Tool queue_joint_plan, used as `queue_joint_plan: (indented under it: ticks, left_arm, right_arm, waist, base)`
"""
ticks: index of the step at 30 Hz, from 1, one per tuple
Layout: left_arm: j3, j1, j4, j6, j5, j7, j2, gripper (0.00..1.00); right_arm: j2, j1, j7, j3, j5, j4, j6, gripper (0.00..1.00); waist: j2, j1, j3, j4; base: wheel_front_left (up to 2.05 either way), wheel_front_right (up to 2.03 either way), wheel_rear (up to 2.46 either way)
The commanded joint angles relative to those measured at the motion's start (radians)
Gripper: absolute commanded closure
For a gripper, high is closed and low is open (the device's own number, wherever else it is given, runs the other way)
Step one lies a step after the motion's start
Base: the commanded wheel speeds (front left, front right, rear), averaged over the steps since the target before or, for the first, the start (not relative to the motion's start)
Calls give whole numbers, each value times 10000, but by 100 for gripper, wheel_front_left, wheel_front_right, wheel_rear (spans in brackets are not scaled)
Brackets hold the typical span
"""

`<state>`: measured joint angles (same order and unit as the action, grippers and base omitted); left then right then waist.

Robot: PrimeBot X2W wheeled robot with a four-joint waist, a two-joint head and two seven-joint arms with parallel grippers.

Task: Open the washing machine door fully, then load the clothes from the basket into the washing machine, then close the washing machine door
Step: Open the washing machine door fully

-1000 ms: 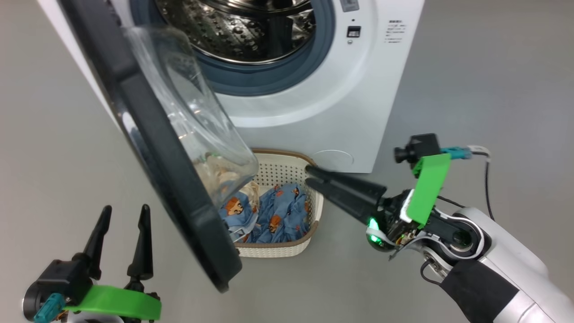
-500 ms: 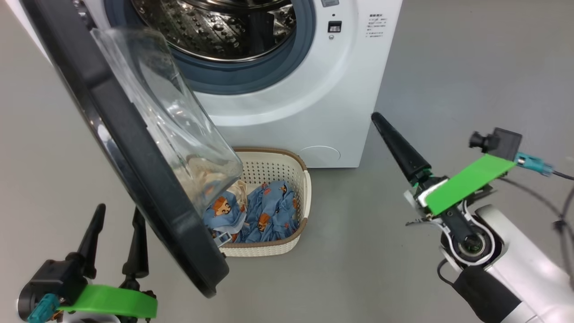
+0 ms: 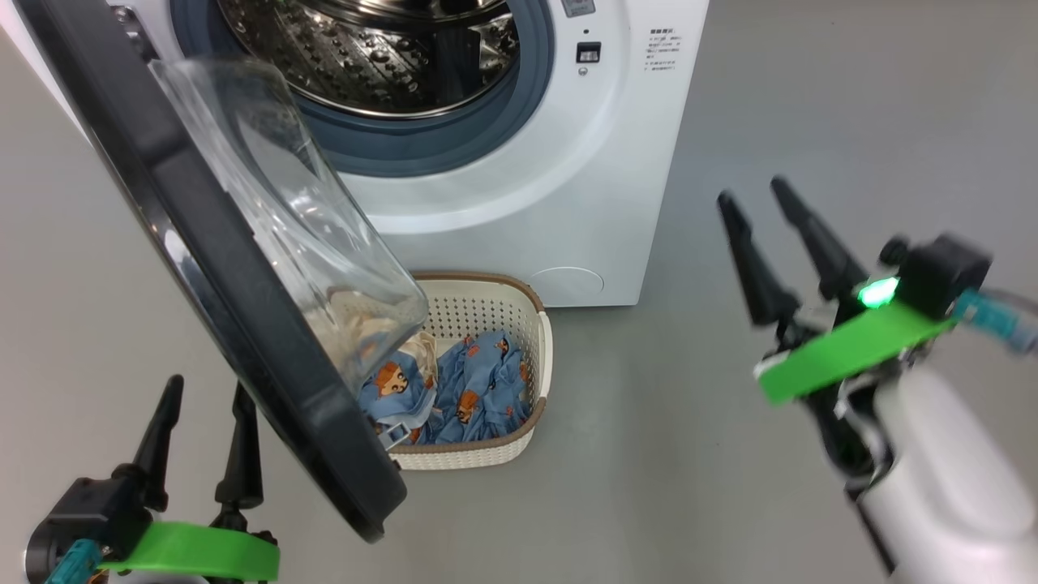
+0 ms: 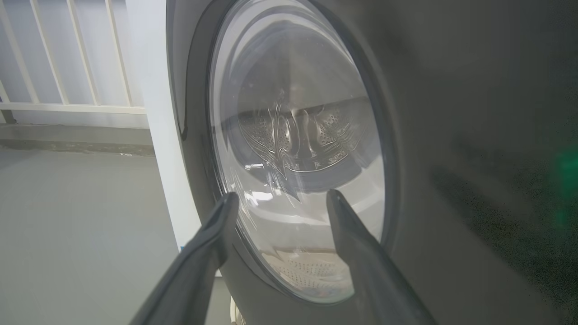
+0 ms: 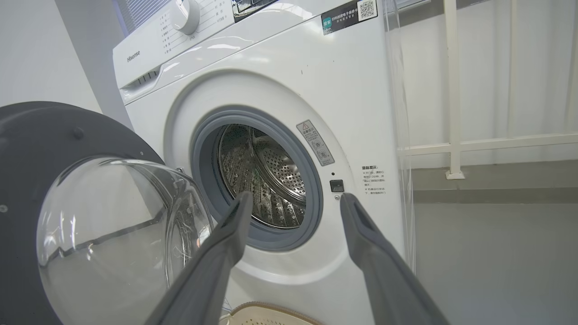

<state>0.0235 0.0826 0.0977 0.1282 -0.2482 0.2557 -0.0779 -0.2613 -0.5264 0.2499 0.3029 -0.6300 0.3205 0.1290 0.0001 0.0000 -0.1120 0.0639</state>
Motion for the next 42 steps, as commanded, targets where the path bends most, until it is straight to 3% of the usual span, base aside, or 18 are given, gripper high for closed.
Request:
queue_joint_plan:
  ticks: [1,7,12,26,42]
  left_arm:
    - [346,116,-302,25,177,61,-143,0]
    - [462,28,-359,25,230,61,-109,0]
    - [696,-148,-453,25,282,61,-47,0]
    - [946,-749,-620,25,529,61,130,0]
    - [834,-1047,-617,25,568,61,172,0]
  right_arm:
    - [357,682,115,-228,703,-454,17,0]
    - [683,2093,117,-1216,3032,-1374,17,0]
    - [1151,3134,117,-2103,4018,-1939,17,0]
    - [1508,4525,118,-3124,5088,-2305,17,0]
    - [1859,4792,118,-3654,5485,-1928,17,0]
  waist:
    - [-1,0,24,-5]
    - [-1,0,71,-71]
    - [-1,0,124,-180]
    - [-1,0,347,-318]
    - [-1,0,468,-241]
  base:
    - [0,0,0]
    - [0,0,0]
    - [0,0,0]
    - [0,0,0]
    - [0,0,0]
